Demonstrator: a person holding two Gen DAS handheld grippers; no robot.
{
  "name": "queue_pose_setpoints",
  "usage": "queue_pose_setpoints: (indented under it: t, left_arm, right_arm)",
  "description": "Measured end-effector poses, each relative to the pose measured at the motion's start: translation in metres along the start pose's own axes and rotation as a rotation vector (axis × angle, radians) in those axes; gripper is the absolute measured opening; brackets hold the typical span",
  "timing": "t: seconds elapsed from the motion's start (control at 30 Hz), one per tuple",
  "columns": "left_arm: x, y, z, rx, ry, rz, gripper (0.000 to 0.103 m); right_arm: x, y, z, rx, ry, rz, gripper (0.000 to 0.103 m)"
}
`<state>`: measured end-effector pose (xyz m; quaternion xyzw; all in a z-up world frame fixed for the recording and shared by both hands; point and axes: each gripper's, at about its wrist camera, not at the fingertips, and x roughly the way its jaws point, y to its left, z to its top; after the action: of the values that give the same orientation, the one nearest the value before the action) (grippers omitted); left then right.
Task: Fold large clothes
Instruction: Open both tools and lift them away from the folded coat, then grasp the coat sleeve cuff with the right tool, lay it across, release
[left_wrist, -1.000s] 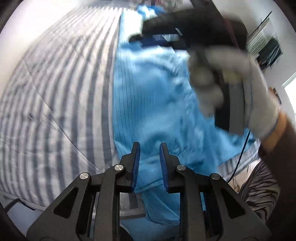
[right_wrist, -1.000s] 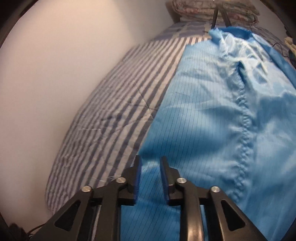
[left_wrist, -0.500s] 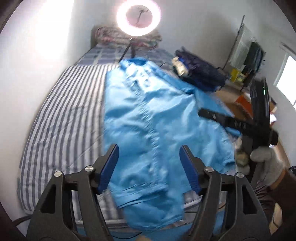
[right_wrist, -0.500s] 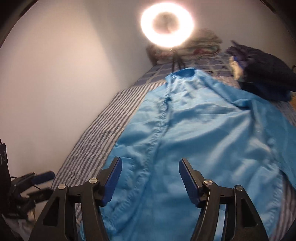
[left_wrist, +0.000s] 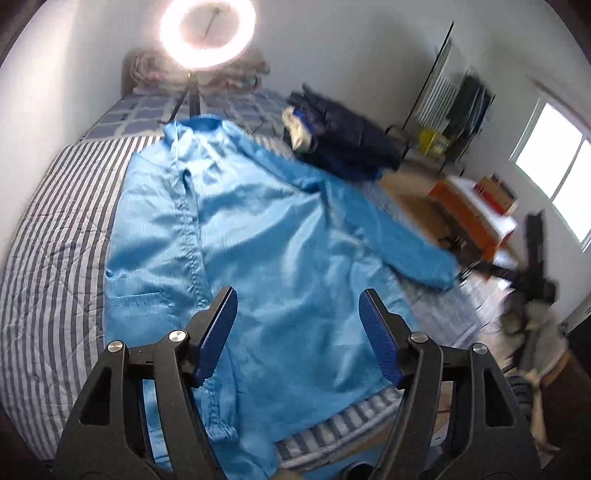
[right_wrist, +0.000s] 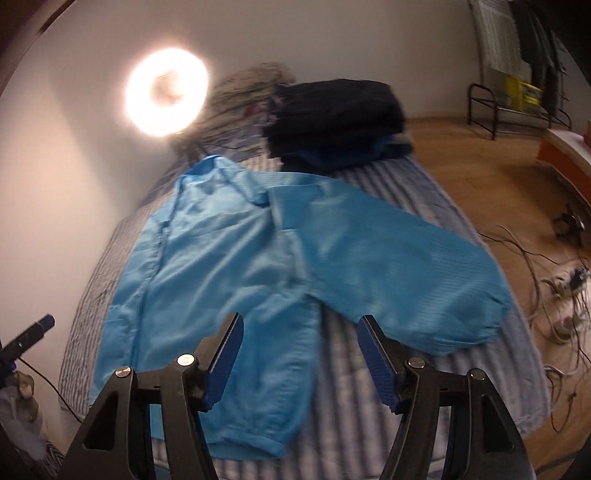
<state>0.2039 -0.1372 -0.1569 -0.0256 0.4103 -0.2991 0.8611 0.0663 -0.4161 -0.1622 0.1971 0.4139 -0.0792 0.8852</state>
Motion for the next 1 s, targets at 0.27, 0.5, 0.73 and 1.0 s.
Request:
queue_pose_setpoints:
  t: [0.27,0.5,0.73,1.0]
  left_arm:
    - [0.014,-0.001,0.008,-0.063,0.009,-0.048,0.07]
    - [0.027,-0.009,0.01,-0.071,0.044,-0.052,0.07]
    - [0.034,-0.018,0.007,-0.038,0.067,-0.056,0.07]
    - [0.028,-0.014,0.003,-0.014,0.065,-0.019,0.07]
  right_arm:
    - [0.004,-0.114,0.02,0.283,0.02,-0.013,0.06]
    - [0.033,-0.203,-0.003,0.61,0.034,0.01,0.053]
    - [0.061,-0.236,-0.011,0.751,0.006,0.072,0.054]
    - [0.069,-0.204,0.012,0.551,0.031,-0.025,0.01]
